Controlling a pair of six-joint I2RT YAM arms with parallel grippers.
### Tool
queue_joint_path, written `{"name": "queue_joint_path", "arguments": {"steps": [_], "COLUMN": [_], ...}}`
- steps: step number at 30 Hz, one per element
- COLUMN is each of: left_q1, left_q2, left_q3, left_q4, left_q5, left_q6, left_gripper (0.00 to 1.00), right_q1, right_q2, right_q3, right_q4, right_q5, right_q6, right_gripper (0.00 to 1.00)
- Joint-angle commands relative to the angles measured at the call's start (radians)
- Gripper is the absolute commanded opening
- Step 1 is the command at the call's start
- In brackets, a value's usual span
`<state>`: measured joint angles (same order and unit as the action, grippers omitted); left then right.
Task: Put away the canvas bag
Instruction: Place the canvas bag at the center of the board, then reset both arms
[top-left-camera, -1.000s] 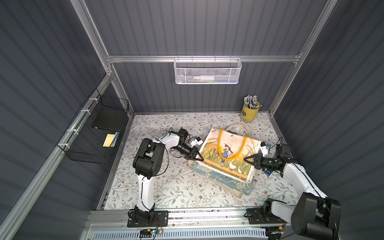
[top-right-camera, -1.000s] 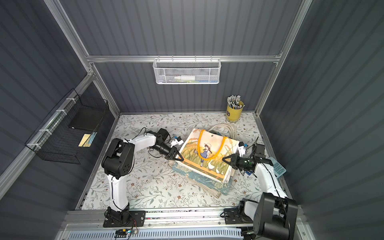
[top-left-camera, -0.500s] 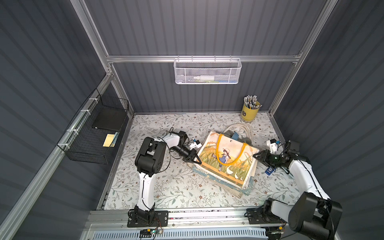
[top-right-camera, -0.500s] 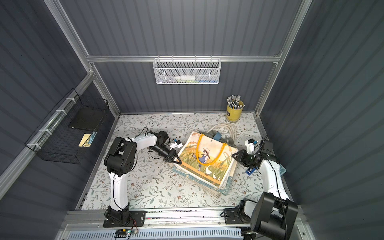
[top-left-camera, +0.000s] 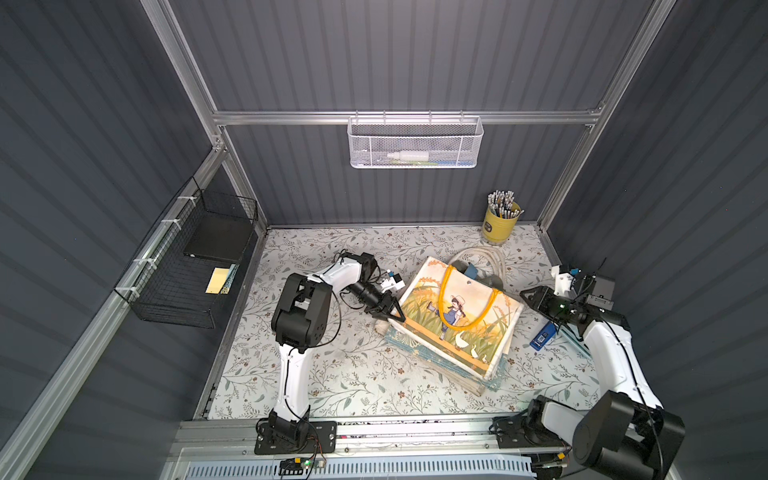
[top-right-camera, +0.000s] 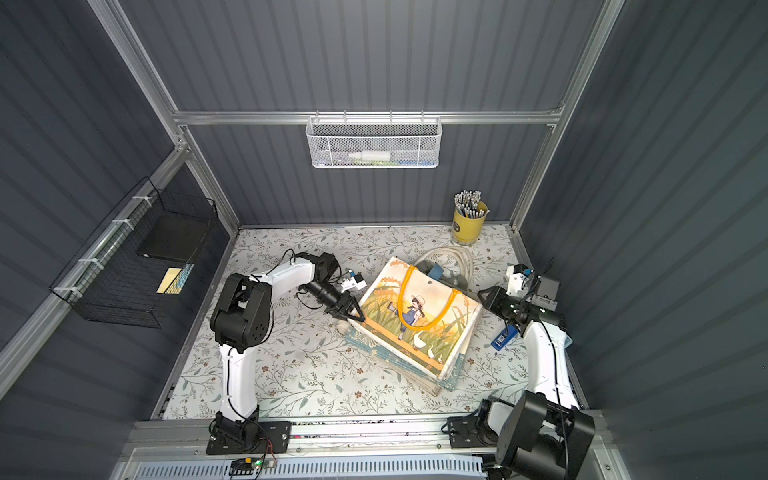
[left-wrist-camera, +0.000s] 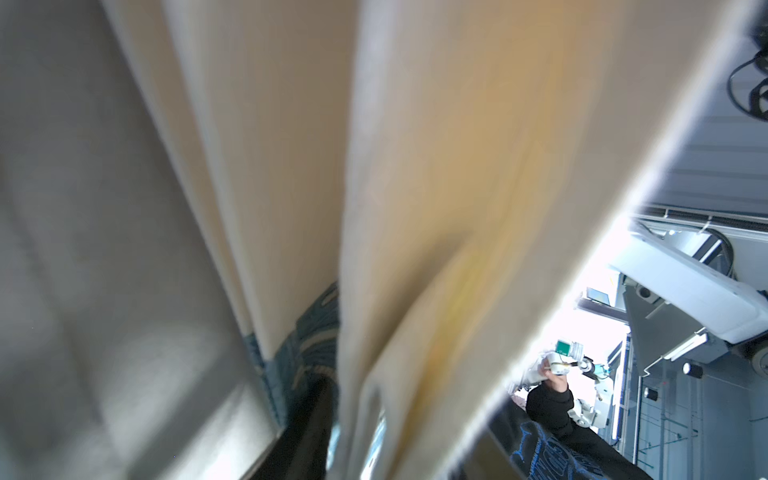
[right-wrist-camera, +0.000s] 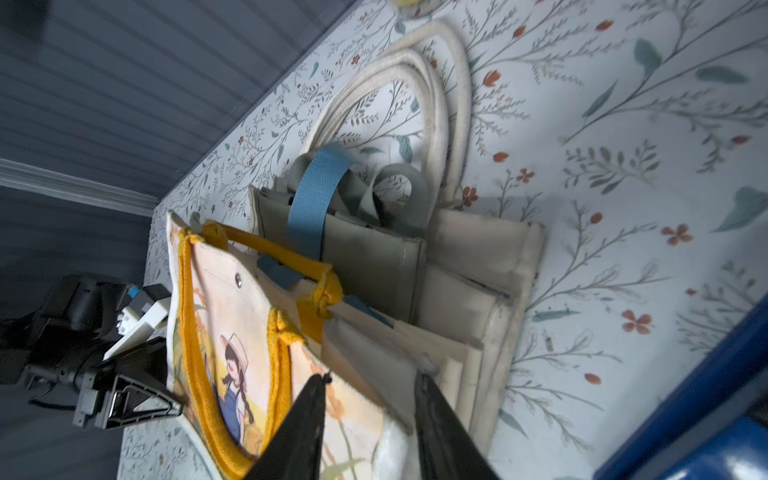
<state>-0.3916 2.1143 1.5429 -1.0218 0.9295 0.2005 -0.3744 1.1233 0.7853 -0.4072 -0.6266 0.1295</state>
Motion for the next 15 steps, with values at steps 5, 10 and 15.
{"name": "queue_joint_path", "arguments": {"steps": [5,10,15], "left_q1": [0.007,0.006,0.007], "left_q2": [-0.224,-0.483,-0.717], "left_q3": [-0.067,-0.259,-0.511], "left_q4": [0.226,0.587,0.863], "left_q5": [-0.124,-0.322,-0.802], "left_q6": [-0.133,-0.269,-0.351], "left_gripper": [0.5,0.73,1.0], "right_q1": [0.012,0.064,0.155], "right_q2": [-0.089,-0.112,-0.082], "right_q3": [-0.132,-0.271,-0.401], "right_q4": [0.354,0.633,0.913], "right_q5": [0.233,0.378,0.528], "right_q6": [0.058,0.095,0.05], "right_gripper": [0.64,0.99,0.99]}}
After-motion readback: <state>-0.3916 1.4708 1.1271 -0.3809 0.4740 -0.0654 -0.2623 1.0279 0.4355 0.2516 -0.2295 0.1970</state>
